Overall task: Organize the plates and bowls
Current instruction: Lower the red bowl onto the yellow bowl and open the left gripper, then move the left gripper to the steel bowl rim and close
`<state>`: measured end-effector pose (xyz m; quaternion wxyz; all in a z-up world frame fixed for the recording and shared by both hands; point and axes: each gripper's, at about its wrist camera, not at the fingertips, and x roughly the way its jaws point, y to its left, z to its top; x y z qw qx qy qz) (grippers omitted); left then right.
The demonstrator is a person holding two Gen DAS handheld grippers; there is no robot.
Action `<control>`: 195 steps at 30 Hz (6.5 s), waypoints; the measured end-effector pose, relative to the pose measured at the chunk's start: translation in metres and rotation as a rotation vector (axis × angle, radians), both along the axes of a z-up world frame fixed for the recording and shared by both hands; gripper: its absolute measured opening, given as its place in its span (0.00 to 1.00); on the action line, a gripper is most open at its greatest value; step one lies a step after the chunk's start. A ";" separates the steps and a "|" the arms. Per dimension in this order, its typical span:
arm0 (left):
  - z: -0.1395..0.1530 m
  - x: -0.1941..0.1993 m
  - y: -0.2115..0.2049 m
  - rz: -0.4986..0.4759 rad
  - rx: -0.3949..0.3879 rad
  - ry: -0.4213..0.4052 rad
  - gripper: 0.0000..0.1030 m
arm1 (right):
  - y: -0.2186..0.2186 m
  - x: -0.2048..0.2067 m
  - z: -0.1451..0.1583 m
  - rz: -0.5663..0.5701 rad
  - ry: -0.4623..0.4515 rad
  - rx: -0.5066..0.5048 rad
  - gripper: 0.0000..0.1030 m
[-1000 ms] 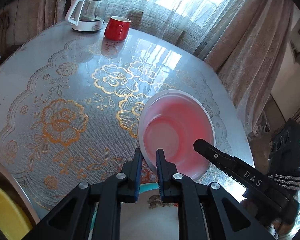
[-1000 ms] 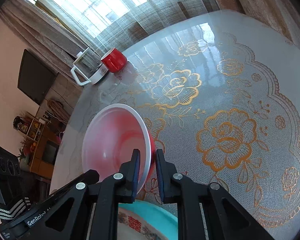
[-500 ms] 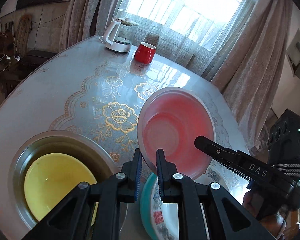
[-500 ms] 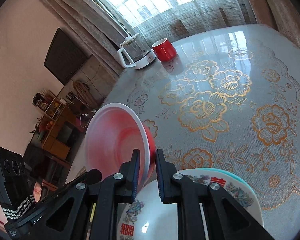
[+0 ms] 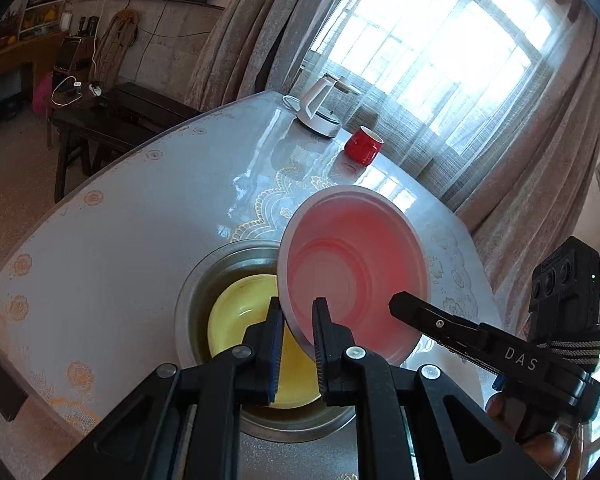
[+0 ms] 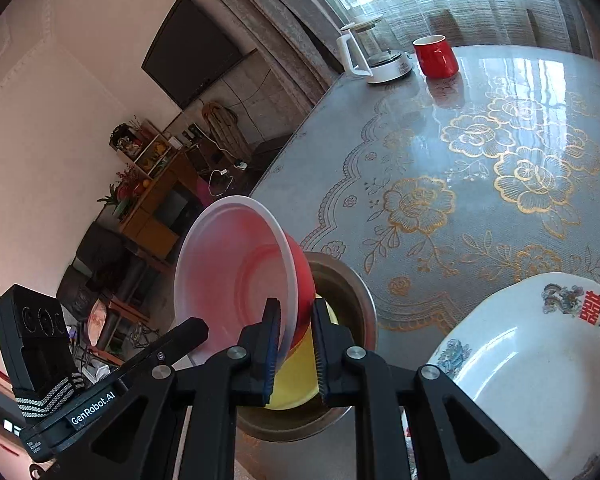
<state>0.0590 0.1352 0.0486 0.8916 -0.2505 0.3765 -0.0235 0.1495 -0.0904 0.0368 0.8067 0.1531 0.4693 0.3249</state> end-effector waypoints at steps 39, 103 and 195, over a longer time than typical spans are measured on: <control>-0.050 0.006 0.006 0.047 0.087 0.116 0.13 | 0.029 -0.017 -0.043 0.006 -0.046 -0.246 0.14; -0.041 -0.022 0.000 0.123 0.230 0.062 0.27 | -0.013 -0.042 -0.038 -0.043 -0.103 -0.195 0.25; -0.058 -0.012 0.034 0.021 0.202 -0.011 0.39 | 0.028 -0.050 -0.042 0.110 -0.223 -0.414 0.31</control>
